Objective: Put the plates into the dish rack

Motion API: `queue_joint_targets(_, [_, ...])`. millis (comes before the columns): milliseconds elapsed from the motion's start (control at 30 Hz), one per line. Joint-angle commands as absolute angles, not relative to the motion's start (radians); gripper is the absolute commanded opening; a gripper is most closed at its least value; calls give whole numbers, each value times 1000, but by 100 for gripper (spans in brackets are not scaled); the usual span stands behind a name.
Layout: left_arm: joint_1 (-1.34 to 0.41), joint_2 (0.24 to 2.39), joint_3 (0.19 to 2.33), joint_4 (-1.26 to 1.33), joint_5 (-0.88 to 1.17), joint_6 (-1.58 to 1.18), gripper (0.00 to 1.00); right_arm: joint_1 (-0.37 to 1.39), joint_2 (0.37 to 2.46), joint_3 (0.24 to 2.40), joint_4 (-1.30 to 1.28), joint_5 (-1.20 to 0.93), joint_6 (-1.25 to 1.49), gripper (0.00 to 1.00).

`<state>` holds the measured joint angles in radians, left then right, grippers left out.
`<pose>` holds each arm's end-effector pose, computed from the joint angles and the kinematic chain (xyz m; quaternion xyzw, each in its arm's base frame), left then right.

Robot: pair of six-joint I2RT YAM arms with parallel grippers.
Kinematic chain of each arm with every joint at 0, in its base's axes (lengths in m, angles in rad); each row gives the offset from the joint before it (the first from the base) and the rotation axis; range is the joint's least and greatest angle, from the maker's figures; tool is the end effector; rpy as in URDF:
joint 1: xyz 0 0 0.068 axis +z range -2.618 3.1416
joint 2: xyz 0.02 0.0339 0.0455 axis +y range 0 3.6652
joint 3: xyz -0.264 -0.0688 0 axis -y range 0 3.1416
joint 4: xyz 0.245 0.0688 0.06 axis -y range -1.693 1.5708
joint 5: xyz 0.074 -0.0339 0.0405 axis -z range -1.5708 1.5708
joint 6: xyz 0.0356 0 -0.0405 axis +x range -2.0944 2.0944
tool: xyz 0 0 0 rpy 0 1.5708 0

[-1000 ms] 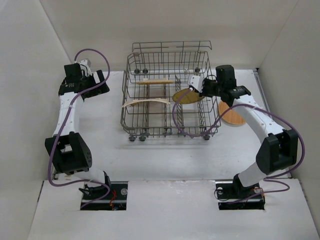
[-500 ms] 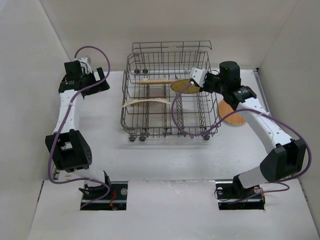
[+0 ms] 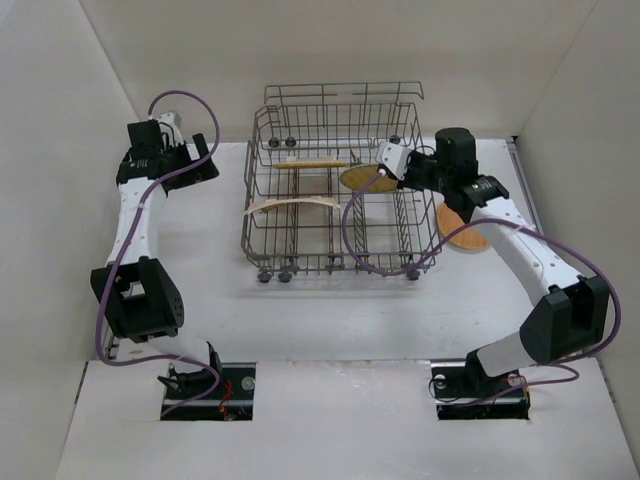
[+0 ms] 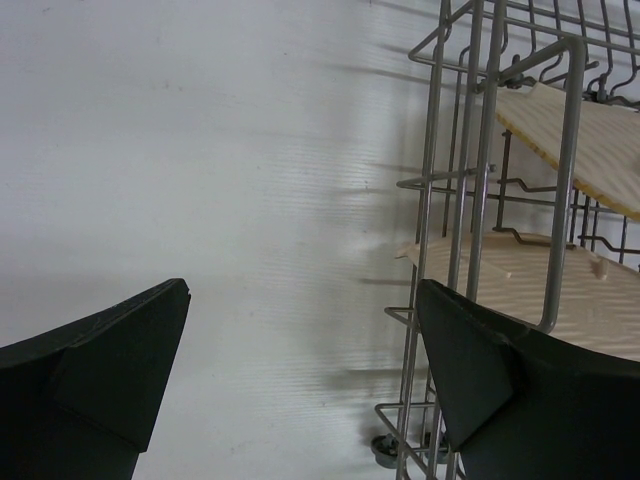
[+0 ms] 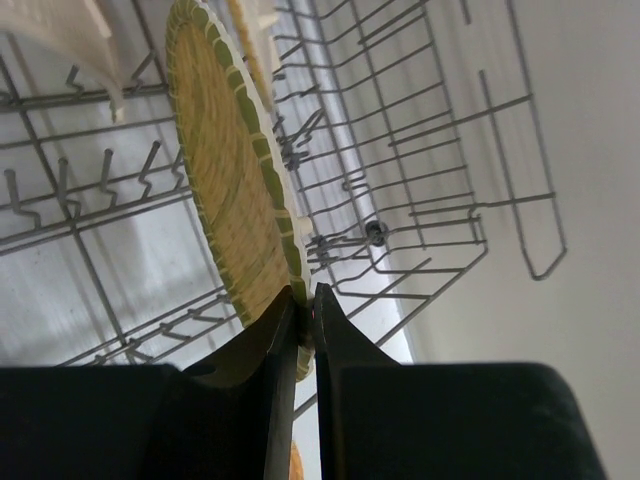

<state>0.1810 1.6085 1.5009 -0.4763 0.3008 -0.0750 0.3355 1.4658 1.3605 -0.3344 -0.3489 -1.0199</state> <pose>0.3659 0.0562 0.3511 -0.0408 0.8727 -0.1070 0.4746 0.3166 0.1233 0.3642 -0.5938 0.5894 -0.0390 0.5463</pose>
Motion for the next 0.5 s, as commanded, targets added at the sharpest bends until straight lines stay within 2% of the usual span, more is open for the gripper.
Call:
queue_joint_targets(0, [194,1605,1552,-471,318,-63,100,344,1453,1333,-288,-379,-1051,0])
queue_joint_targets(467, [212,1621,1580,-474,327,-54,100,355,1497,1255,-279,-365,-1054,0])
